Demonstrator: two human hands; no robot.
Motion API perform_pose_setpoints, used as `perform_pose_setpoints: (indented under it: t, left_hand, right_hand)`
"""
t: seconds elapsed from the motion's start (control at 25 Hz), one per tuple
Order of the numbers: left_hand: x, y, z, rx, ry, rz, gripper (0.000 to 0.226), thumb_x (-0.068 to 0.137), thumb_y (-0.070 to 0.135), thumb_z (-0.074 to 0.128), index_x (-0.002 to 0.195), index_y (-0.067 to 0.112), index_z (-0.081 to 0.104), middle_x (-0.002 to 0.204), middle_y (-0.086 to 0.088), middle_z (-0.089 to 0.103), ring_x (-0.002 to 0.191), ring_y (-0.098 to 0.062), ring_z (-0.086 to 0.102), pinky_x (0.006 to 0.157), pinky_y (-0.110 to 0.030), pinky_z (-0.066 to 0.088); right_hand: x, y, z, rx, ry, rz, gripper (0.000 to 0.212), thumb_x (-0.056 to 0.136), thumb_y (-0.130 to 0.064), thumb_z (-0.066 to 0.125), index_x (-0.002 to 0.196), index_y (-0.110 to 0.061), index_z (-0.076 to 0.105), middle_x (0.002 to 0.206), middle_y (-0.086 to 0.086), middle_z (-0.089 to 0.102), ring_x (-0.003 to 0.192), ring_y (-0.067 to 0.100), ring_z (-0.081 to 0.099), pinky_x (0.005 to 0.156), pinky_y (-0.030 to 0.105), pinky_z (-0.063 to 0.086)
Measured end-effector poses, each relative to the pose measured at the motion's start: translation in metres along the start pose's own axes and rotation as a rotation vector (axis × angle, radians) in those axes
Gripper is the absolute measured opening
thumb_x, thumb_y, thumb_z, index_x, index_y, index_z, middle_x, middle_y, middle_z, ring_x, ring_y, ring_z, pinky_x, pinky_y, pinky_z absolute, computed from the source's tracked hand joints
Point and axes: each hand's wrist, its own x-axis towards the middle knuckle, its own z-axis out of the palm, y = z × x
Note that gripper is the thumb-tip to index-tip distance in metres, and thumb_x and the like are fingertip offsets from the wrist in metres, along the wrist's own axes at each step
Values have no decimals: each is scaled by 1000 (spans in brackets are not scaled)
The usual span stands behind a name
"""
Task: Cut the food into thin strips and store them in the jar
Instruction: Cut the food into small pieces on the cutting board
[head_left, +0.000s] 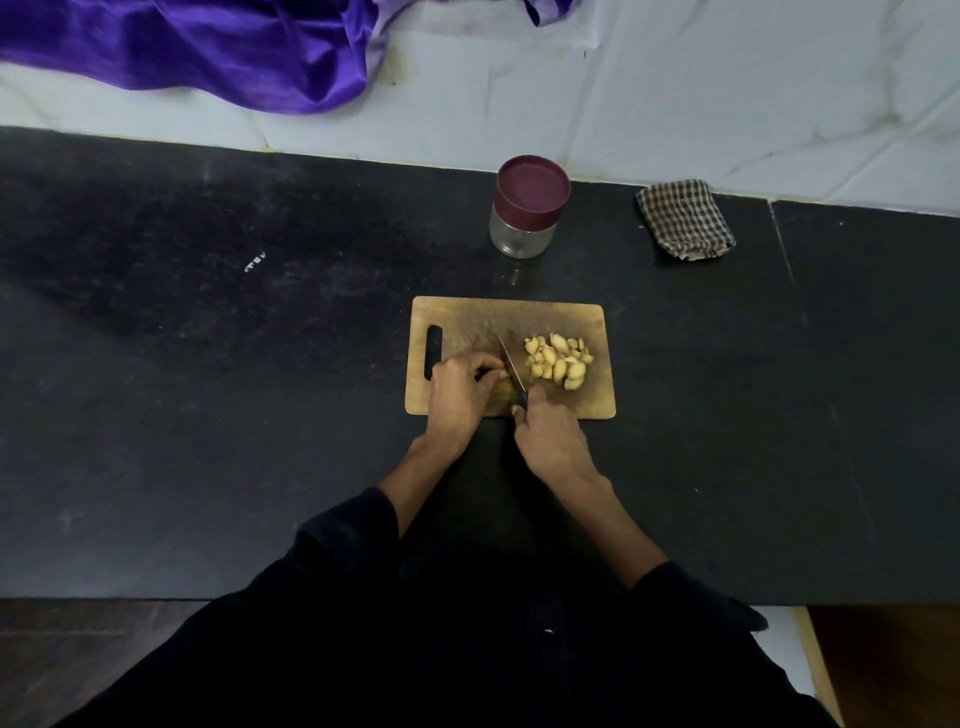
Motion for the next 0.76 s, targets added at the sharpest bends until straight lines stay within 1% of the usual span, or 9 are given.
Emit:
perform_pose_setpoints:
  t: [0.08, 0.24, 0.32, 0.44, 0.52, 0.64, 0.76]
  left_hand:
    - [0, 0, 0, 1, -2, -9, 10, 81, 8, 72, 90, 9, 73, 89, -1, 72, 78, -2, 62, 72, -3, 43]
    - [0, -2, 1, 9, -6, -10, 10, 81, 7, 72, 90, 9, 74, 89, -1, 72, 78, -2, 61, 72, -2, 43]
    - [1, -2, 2, 8, 3, -1, 10, 80, 6, 72, 89, 8, 74, 88, -1, 72, 77, -2, 60, 70, -1, 42]
    - [0, -3, 1, 8, 4, 4, 9, 80, 5, 72, 88, 9, 74, 87, -1, 72, 76, -1, 60, 71, -2, 43]
    - [1, -1, 0, 17, 0, 7, 9, 81, 5, 71, 89, 9, 73, 88, 0, 71, 76, -1, 59, 70, -2, 42]
    - [0, 2, 0, 36, 11, 14, 9, 82, 6, 70, 90, 8, 72, 88, -1, 71, 76, -1, 58, 69, 1, 40]
    - [2, 3, 1, 28, 33, -8, 9, 83, 5, 68, 91, 6, 72, 89, -3, 72, 76, -1, 58, 68, 3, 38]
  right_hand:
    - [0, -1, 1, -14, 4, 8, 20, 104, -27, 42, 117, -11, 47, 106, 14, 63, 101, 30, 61, 73, 40, 45]
    - [-1, -3, 7, -23, 2, 38, 20, 104, -25, 41, 117, -10, 46, 108, 15, 64, 101, 33, 62, 80, 46, 50]
    - [-1, -4, 9, -36, -10, 60, 21, 105, -24, 39, 119, -9, 45, 111, 16, 64, 104, 35, 62, 77, 44, 47]
    - [-1, -7, 10, -85, -14, 73, 21, 104, -22, 39, 119, -9, 44, 113, 17, 64, 106, 35, 62, 73, 39, 41]
    - [0, -7, 8, -86, -29, 90, 21, 104, -21, 41, 120, -9, 45, 113, 16, 64, 105, 33, 62, 74, 40, 42]
    - [3, -5, 4, -46, -63, 94, 23, 104, -25, 40, 121, -10, 46, 114, 15, 63, 105, 32, 60, 76, 41, 44]
    - [-2, 2, 5, -10, -35, 100, 25, 105, -29, 40, 121, -10, 46, 114, 15, 62, 107, 33, 59, 75, 39, 42]
